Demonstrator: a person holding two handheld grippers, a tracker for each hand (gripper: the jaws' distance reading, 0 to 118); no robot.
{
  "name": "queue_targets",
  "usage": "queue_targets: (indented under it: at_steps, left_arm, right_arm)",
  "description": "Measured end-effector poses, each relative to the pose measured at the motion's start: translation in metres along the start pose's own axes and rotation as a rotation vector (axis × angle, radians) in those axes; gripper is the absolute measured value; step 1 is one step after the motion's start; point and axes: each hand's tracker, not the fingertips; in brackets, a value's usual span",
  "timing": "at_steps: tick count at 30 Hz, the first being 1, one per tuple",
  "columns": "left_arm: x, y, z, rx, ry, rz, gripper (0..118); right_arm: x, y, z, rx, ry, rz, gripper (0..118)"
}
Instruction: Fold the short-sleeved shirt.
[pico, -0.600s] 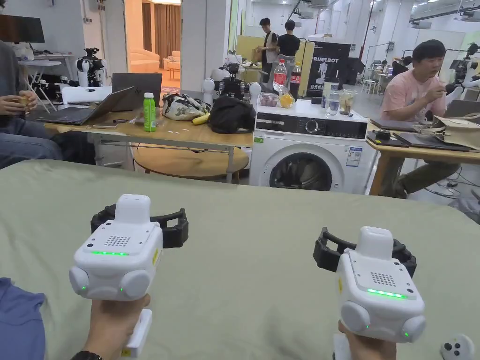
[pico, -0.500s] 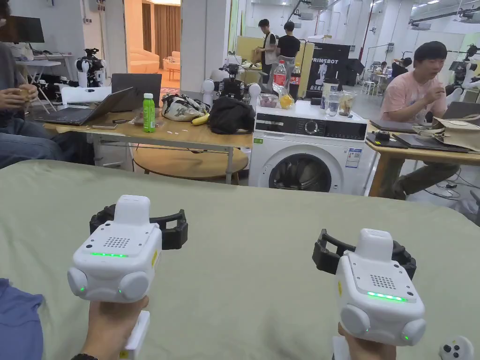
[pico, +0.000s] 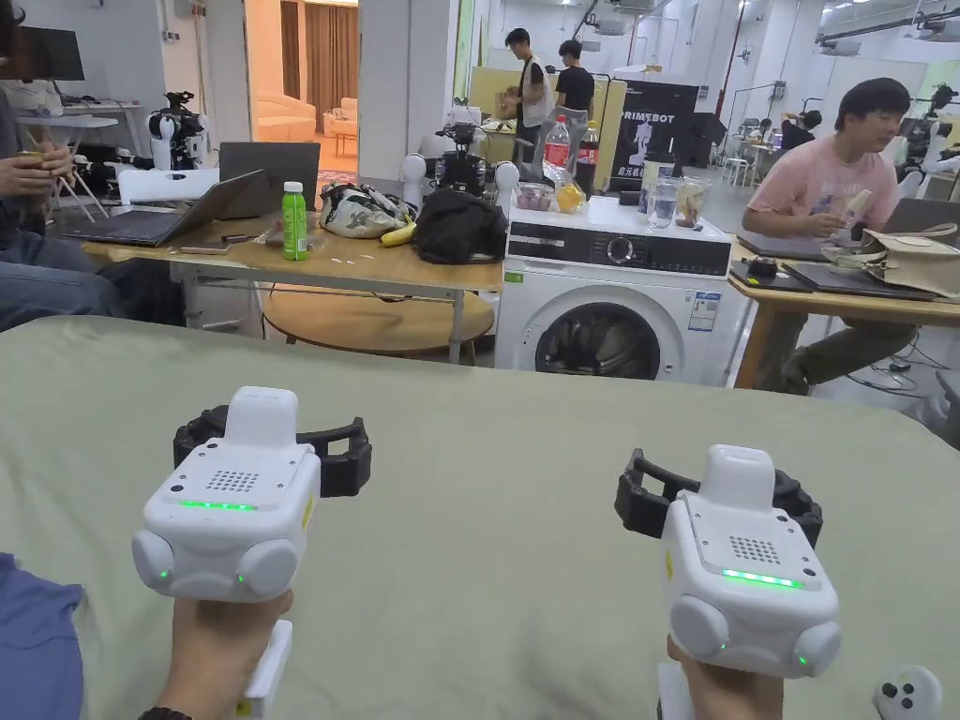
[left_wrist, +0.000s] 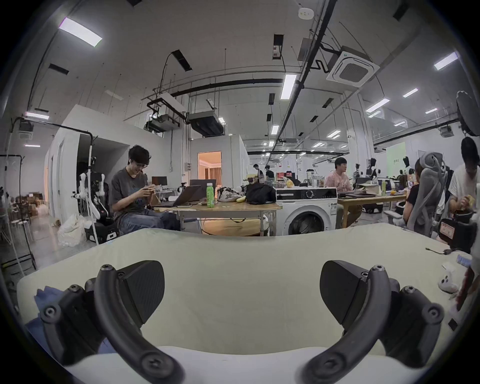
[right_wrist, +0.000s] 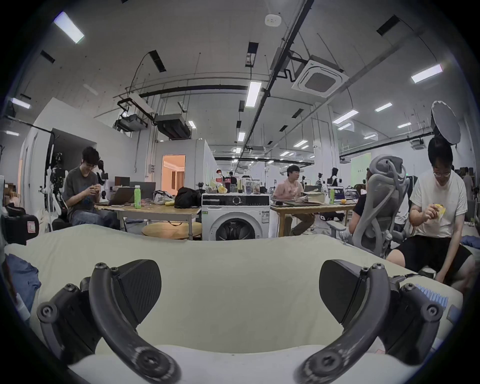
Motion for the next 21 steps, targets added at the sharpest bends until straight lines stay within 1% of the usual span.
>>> queue_targets:
  at_steps: [4, 9, 21]
  left_arm:
    - [-0.0021, -0.0004, 0.0, -0.017, 0.008, -0.009, 117]
    - [-0.0051, -0.001, 0.0009, -0.023, 0.018, -0.008, 117]
    - [-0.002, -0.0052, 0.002, -0.035, -0.002, -0.035, 117]
  right_arm:
    - [-0.0009, 0.0004, 0.0003, -0.003, 0.0, 0.011, 118]
    - [-0.0011, 0.0008, 0.001, -0.007, 0.005, -0.002, 118]
    - [0.0, -0.0013, 0.0022, -0.015, 0.013, 0.008, 118]
